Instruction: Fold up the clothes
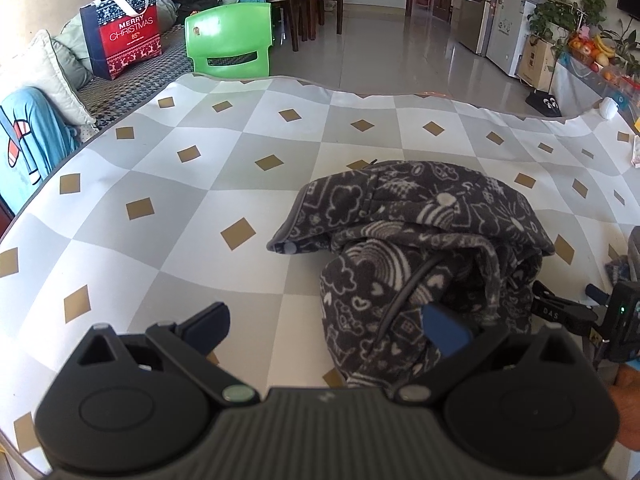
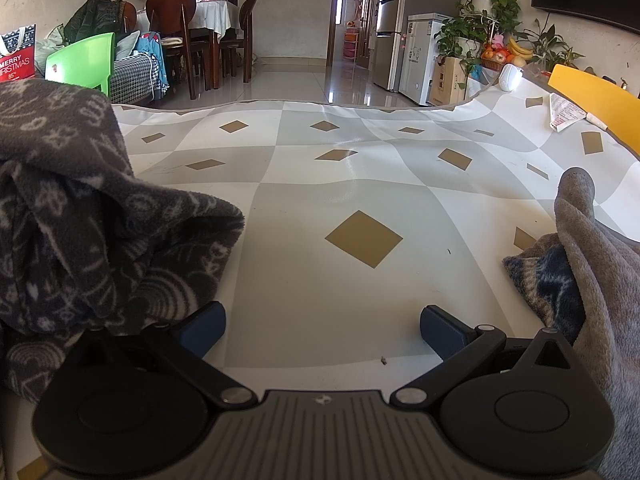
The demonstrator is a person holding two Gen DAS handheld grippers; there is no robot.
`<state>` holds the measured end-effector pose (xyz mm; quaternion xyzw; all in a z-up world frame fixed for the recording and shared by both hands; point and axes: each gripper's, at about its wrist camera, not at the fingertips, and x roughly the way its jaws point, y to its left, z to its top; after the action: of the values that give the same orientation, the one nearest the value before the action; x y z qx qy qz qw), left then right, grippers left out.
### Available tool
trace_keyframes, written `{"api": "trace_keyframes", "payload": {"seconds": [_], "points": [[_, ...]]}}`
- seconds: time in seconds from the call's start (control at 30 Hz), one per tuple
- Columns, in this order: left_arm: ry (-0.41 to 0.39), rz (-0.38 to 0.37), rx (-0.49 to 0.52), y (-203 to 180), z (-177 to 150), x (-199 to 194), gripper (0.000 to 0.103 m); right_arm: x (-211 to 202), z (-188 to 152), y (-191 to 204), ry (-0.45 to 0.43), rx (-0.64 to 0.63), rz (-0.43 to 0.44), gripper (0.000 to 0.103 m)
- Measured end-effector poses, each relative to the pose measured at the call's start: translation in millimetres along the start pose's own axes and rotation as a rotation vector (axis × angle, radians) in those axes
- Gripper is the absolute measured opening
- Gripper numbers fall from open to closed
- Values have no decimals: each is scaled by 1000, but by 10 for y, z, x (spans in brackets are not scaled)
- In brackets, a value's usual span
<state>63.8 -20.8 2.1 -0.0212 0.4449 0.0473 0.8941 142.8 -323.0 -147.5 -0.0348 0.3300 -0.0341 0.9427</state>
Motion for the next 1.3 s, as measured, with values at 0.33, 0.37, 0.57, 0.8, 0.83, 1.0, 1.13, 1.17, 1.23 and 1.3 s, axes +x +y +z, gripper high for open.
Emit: {"api": "trace_keyframes", "payload": {"seconds": [0.33,0.37,0.57,0.8,0.83,1.0,1.13,1.17,1.23,1.3], "points": [[7,-4,11,-49,-8,10,103,-243,-39,13,106,32,-46,103],[7,-5,12,-49,-11,8,103,-254,-22,20,134,28,-44,103],[9,16,17,-44,-29,24,103,-422,85,190,307,-99,-91,101],[29,8,3,-79,-36,70,103,-952,296,366,322,-206,-105,101],[30,9,8,-98,-41,75,103,-1036,342,365,319,-193,-97,101],[43,8,22,-159,-79,115,103,-1446,492,457,288,-114,-25,101],[52,9,32,-174,-134,132,103,-1633,516,597,278,-90,25,101],[55,12,34,-175,-148,138,103,-1654,527,624,280,-81,32,101],[59,19,36,-164,-170,153,103,-1691,551,677,280,-69,45,101],[65,28,36,-147,-188,175,103,-1729,575,717,266,-64,56,101]]}}
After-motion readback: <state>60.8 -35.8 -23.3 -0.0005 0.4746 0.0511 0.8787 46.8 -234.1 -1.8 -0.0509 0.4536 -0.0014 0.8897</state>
